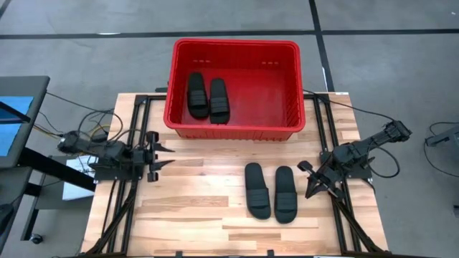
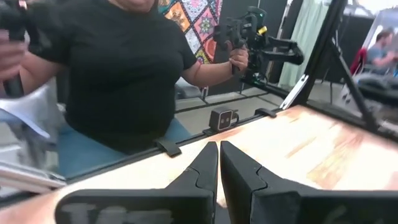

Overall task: Pick and place slides into bin
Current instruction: Put the black slipper into the red container

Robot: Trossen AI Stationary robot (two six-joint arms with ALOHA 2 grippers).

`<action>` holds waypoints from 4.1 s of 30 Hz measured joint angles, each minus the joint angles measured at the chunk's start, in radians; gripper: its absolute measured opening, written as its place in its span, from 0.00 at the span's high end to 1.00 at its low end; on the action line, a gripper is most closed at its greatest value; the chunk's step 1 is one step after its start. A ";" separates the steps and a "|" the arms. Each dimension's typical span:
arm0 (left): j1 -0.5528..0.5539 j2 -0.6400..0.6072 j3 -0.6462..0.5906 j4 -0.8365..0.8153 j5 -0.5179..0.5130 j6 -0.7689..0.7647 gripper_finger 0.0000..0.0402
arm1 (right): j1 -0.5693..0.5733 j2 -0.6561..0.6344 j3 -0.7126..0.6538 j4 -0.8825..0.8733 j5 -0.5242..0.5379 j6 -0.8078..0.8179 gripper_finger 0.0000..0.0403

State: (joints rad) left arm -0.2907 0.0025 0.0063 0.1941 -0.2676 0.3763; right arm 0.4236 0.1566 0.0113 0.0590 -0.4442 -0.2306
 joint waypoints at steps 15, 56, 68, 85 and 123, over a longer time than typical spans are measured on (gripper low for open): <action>0.572 0.004 0.000 -0.061 0.497 -0.215 0.65 | 0.000 0.000 0.000 0.204 0.115 0.048 0.97; 0.388 0.004 0.000 -0.135 0.412 -0.404 0.65 | 0.090 0.524 0.438 -0.388 0.647 0.288 0.97; 0.388 0.004 0.000 -0.134 0.413 -0.405 0.65 | 0.168 0.852 0.643 -0.696 0.620 0.555 0.95; 0.388 0.004 0.000 -0.134 0.413 -0.399 0.65 | 0.193 1.050 0.684 -0.883 0.805 0.770 0.76; 0.388 0.004 0.000 -0.134 0.414 -0.399 0.65 | -0.103 1.392 0.680 -0.833 0.752 0.666 0.95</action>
State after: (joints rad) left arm 0.0977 0.0063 0.0060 0.0605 0.1463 -0.0227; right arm 0.3207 1.5482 0.6914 -0.7739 0.3080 0.4357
